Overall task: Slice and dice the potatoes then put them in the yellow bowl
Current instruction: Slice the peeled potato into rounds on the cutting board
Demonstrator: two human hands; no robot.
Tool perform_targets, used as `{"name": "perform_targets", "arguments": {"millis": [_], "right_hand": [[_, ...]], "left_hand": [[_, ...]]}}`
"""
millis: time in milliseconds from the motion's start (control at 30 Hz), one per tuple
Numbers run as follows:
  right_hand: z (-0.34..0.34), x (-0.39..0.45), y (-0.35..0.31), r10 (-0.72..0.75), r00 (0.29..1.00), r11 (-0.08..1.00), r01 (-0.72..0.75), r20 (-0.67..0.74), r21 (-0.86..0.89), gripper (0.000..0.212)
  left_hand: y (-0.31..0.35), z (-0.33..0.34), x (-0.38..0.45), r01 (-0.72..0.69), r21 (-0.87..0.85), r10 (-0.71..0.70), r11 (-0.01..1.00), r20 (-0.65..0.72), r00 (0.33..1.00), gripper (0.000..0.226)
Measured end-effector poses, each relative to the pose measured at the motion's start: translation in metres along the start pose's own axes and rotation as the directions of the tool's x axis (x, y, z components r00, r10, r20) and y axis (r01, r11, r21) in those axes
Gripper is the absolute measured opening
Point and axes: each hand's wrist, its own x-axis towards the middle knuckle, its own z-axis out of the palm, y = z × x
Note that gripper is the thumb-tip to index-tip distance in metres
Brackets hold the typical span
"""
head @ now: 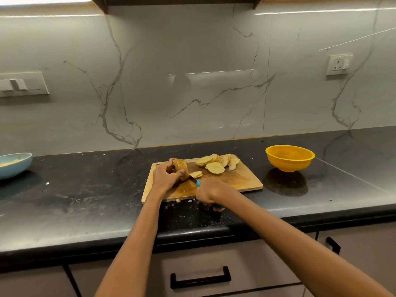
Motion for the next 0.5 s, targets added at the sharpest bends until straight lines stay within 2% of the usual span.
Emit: {"name": "perform_targets", "arguments": {"millis": [67,133,333,500], "right_hand": [[0.000,-0.004,0.005,-0.012,1.000,1.000,0.012,0.000,0.013,0.036],[0.006,-0.006,0.013,-0.030,0.999,0.999,0.031,-0.040,0.032,0.034],[-0.001,-0.009,0.020,-0.111,0.948,0.973,0.164,-0.297,0.160,0.038],[-0.008,-0.006,0.002,-0.143,0.943,0.962,0.203,-0.299,0.182,0.037]], "left_hand": [[-0.001,-0.001,-0.001,0.004,0.000,-0.004,1.000,-0.023,1.000,0.034],[-0.002,-0.001,-0.003,0.027,0.001,-0.027,1.000,-0.023,0.999,0.042],[0.000,-0.001,-0.005,0.018,0.022,-0.019,1.000,0.041,0.999,0.059],[-0.010,-0.003,0.000,0.013,-0.017,-0.012,1.000,0.074,0.997,0.065]]}}
